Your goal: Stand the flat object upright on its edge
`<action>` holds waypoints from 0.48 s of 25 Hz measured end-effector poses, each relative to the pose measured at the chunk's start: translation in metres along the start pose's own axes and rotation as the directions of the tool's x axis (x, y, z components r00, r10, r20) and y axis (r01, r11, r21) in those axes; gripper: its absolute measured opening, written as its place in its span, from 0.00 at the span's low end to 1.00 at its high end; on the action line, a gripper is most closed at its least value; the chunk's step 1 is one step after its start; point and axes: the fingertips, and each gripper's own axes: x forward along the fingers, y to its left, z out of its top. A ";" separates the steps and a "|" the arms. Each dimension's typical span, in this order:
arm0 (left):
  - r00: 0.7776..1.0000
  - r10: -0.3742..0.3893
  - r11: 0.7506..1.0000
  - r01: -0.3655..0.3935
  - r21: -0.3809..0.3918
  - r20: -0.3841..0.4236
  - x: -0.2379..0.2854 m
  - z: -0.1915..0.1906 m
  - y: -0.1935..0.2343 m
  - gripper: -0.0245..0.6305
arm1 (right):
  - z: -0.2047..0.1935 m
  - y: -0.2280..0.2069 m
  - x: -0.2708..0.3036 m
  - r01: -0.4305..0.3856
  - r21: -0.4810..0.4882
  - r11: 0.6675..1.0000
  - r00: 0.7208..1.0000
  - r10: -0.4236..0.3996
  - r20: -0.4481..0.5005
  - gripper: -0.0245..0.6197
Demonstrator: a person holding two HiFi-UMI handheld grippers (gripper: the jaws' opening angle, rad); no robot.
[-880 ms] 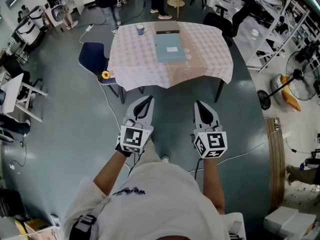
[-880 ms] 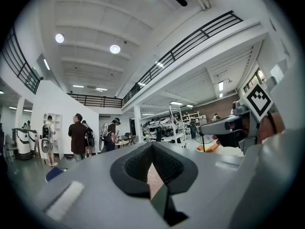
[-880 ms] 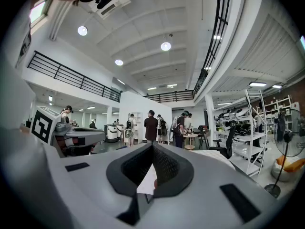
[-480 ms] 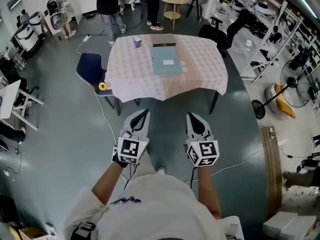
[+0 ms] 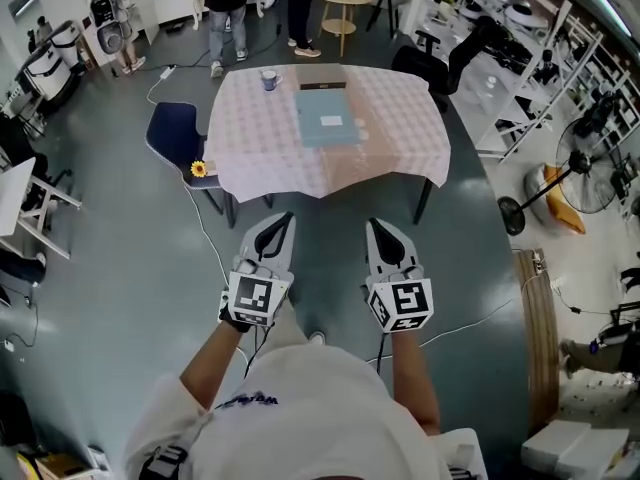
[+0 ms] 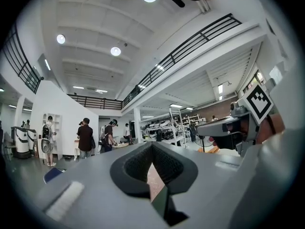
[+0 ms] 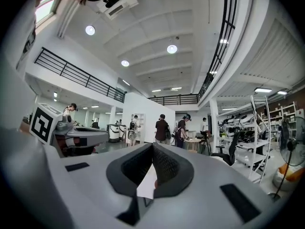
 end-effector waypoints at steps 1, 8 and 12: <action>1.000 -0.002 1.000 0.002 -0.004 0.010 0.000 0.002 -0.001 0.04 | 0.001 -0.003 0.000 0.009 0.002 1.000 1.000 -0.009 0.001 0.04; 1.000 -0.010 1.000 0.009 0.019 0.026 -0.004 0.005 0.004 0.09 | 0.003 -0.009 -0.001 0.024 0.004 1.000 1.000 -0.024 0.013 0.15; 1.000 0.010 1.000 -0.010 0.017 0.001 -0.004 0.000 0.008 0.22 | 0.000 -0.011 -0.001 0.017 0.008 1.000 1.000 -0.017 0.009 0.30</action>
